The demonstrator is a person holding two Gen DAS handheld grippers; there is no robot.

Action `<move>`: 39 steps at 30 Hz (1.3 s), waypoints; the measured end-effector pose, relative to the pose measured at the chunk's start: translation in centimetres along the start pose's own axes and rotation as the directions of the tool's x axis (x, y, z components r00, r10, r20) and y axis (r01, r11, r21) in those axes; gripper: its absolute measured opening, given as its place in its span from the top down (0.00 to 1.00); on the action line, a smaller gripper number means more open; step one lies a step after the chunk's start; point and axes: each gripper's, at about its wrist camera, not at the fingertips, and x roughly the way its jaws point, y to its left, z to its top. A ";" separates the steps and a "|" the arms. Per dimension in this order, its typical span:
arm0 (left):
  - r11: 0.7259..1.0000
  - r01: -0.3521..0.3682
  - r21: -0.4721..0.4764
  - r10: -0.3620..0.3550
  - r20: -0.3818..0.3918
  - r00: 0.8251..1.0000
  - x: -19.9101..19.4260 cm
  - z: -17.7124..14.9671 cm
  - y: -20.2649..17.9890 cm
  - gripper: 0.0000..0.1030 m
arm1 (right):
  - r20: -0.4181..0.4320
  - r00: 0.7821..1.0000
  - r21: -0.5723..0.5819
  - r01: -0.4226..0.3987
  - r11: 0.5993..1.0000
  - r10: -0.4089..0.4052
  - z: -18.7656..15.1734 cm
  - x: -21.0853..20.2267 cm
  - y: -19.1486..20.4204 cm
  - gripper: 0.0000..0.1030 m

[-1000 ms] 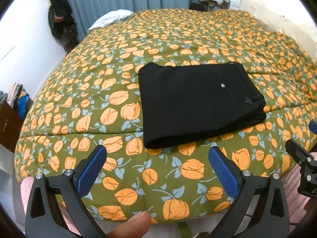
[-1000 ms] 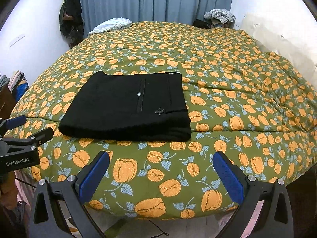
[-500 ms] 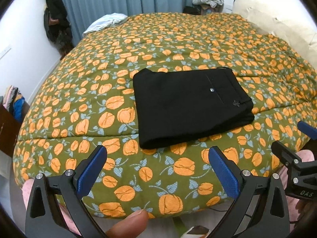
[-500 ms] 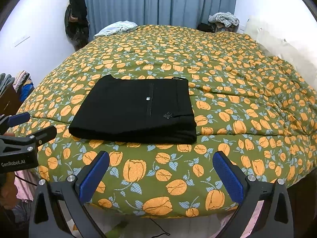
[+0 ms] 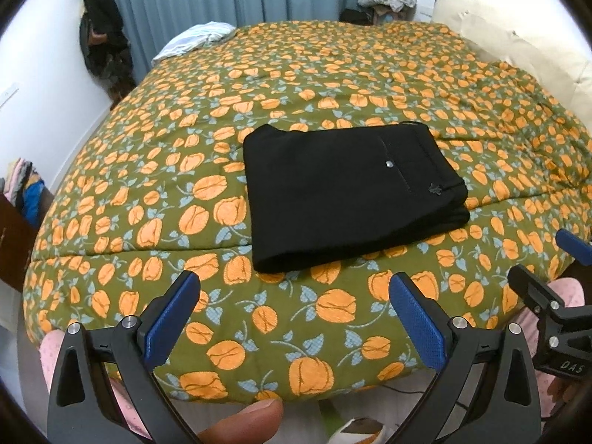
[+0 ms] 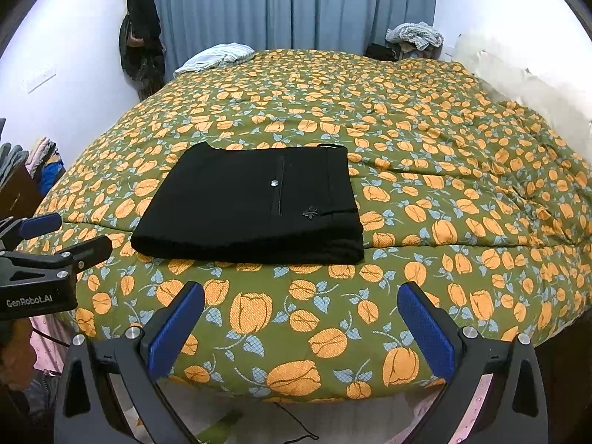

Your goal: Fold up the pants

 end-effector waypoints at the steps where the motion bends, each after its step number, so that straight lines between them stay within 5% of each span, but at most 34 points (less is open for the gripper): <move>1: 1.000 0.001 0.000 -0.001 0.001 1.000 0.0 0.0 0.0 0.01 | 0.002 1.000 0.003 0.001 1.000 -0.001 0.0 -0.1 -0.1 0.00; 39: 1.000 -0.016 0.011 0.017 -0.028 0.999 0.9 -0.5 -0.5 0.01 | -0.019 1.000 0.024 0.001 1.000 0.000 -0.6 0.7 -0.7 0.00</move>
